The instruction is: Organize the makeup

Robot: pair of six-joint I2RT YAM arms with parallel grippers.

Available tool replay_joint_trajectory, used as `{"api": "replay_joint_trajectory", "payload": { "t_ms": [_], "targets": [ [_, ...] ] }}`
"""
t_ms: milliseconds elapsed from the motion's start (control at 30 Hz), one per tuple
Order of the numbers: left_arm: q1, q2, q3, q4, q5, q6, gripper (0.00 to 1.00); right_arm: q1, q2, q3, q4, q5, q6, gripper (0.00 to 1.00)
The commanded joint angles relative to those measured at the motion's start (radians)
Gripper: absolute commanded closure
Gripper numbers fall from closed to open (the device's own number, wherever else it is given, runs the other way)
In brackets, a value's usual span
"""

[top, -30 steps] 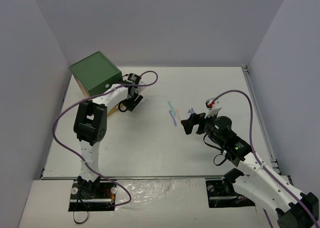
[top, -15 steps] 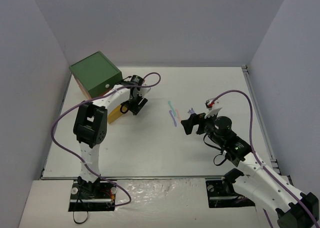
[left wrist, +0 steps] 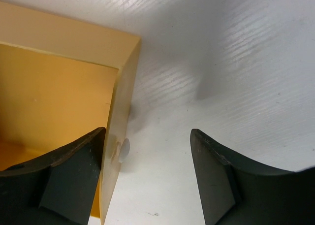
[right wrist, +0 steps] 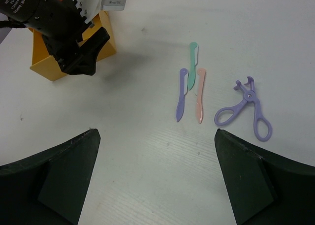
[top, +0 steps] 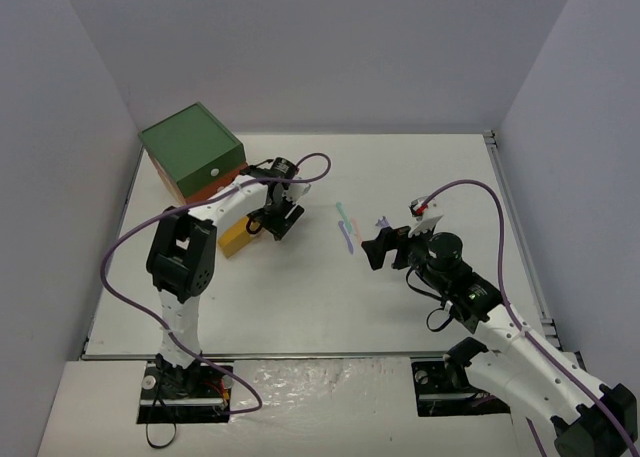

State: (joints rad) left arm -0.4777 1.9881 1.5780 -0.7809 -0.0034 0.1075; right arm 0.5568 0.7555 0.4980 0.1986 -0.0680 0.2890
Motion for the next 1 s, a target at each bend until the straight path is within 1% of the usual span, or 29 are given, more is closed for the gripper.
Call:
{"api": "replay_joint_trajectory", "payload": {
  "t_ms": [0, 100, 233, 367, 433, 533, 600, 733, 867, 967],
  "targets": [
    [-0.001, -0.108, 0.075, -0.038, -0.022, -0.036, 0.31, -0.005, 0.012, 0.017, 0.083, 0.007, -0.004, 0.00],
    [-0.001, -0.149, 0.127, -0.040, -0.030, -0.066, 0.26, -0.005, 0.026, 0.022, 0.079, 0.015, 0.001, 0.00],
    [-0.001, -0.211, 0.173, -0.025, -0.027, -0.157, 0.21, -0.005, 0.068, 0.042, 0.059, 0.033, 0.009, 0.00],
    [-0.001, -0.329, 0.149, 0.017, -0.049, -0.235, 0.15, -0.005, 0.132, 0.077, 0.028, 0.048, 0.006, 0.01],
    [-0.002, -0.413, 0.114, 0.042, -0.065, -0.260, 0.12, -0.005, 0.171, 0.109, 0.009, 0.062, 0.006, 0.02],
    [0.001, -0.522, 0.035, 0.094, -0.112, -0.286, 0.05, -0.006, 0.237, 0.156, -0.021, 0.133, 0.022, 0.03],
    [0.009, -0.598, -0.027, 0.121, -0.151, -0.292, 0.03, -0.013, 0.292, 0.187, -0.046, 0.165, 0.033, 0.05],
    [0.025, -0.745, -0.145, 0.153, -0.195, -0.285, 0.03, -0.054, 0.431, 0.251, -0.082, 0.192, 0.060, 0.09],
    [0.033, -0.850, -0.272, 0.200, -0.237, -0.273, 0.03, -0.125, 0.558, 0.316, -0.085, 0.179, 0.058, 0.14],
    [0.036, -0.894, -0.347, 0.228, -0.233, -0.275, 0.03, -0.159, 0.629, 0.356, -0.087, 0.171, 0.027, 0.18]
  ]
}}
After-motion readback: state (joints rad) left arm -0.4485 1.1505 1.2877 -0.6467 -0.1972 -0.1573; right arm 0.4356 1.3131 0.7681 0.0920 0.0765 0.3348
